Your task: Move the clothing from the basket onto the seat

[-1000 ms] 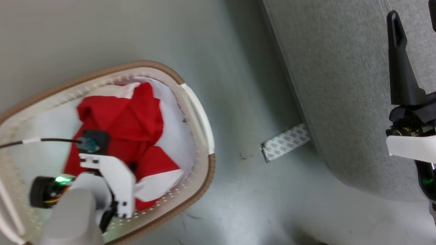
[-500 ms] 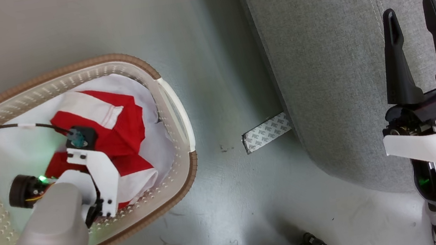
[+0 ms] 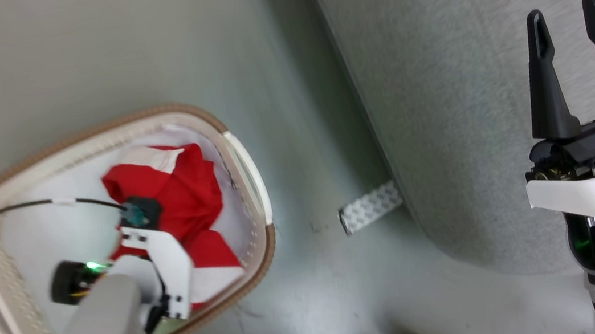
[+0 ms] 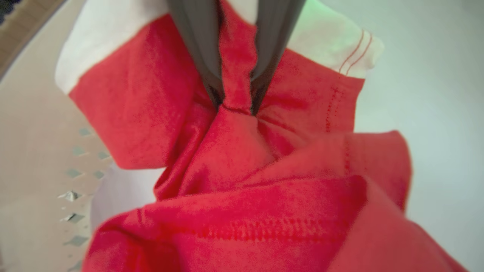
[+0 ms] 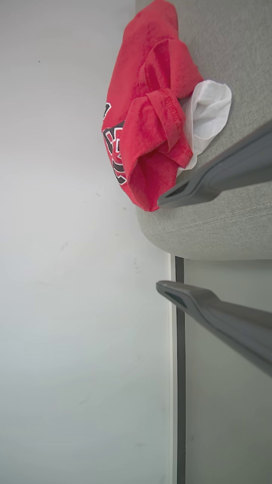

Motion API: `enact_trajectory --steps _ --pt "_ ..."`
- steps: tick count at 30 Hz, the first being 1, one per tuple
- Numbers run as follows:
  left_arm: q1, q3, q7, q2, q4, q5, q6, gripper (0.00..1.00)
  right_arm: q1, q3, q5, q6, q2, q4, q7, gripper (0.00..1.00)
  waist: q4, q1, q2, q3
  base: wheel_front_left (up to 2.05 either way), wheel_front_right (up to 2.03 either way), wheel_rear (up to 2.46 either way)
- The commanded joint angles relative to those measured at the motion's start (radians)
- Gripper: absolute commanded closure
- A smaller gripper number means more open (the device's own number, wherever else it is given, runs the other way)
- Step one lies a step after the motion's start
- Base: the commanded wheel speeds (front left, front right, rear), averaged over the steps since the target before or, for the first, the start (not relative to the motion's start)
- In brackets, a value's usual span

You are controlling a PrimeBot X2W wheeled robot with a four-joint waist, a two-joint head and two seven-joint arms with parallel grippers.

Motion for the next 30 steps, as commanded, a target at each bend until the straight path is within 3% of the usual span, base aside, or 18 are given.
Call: enact_trajectory --steps 1,10,21,30 --pt "0.016 -0.006 -0.012 -0.006 -0.008 -0.022 0.002 1.00 0.012 -0.007 -0.018 -0.002 0.001 0.006 0.000 0.00 0.013 -0.0001 0.0000 -0.060 0.00 0.00 0.00" --pt "0.075 -0.071 -0.139 -0.056 -0.063 -0.124 0.002 1.00 0.061 -0.029 -0.073 -0.002 -0.002 0.028 0.000 0.00 0.089 -0.0001 0.0000 -0.264 0.00 0.00 0.00" --pt "0.126 -0.162 -0.305 -0.091 -0.145 -0.232 0.002 1.00 0.129 -0.020 -0.069 -0.002 -0.051 0.060 0.000 0.00 0.190 -0.0001 0.0000 -0.469 0.00 0.00 0.00" --pt "0.116 -0.209 -0.405 -0.090 -0.216 -0.273 0.002 1.00 0.216 0.001 -0.048 -0.002 -0.069 0.094 0.000 0.00 0.277 -0.0001 0.0000 -0.614 0.00 0.00 0.00"
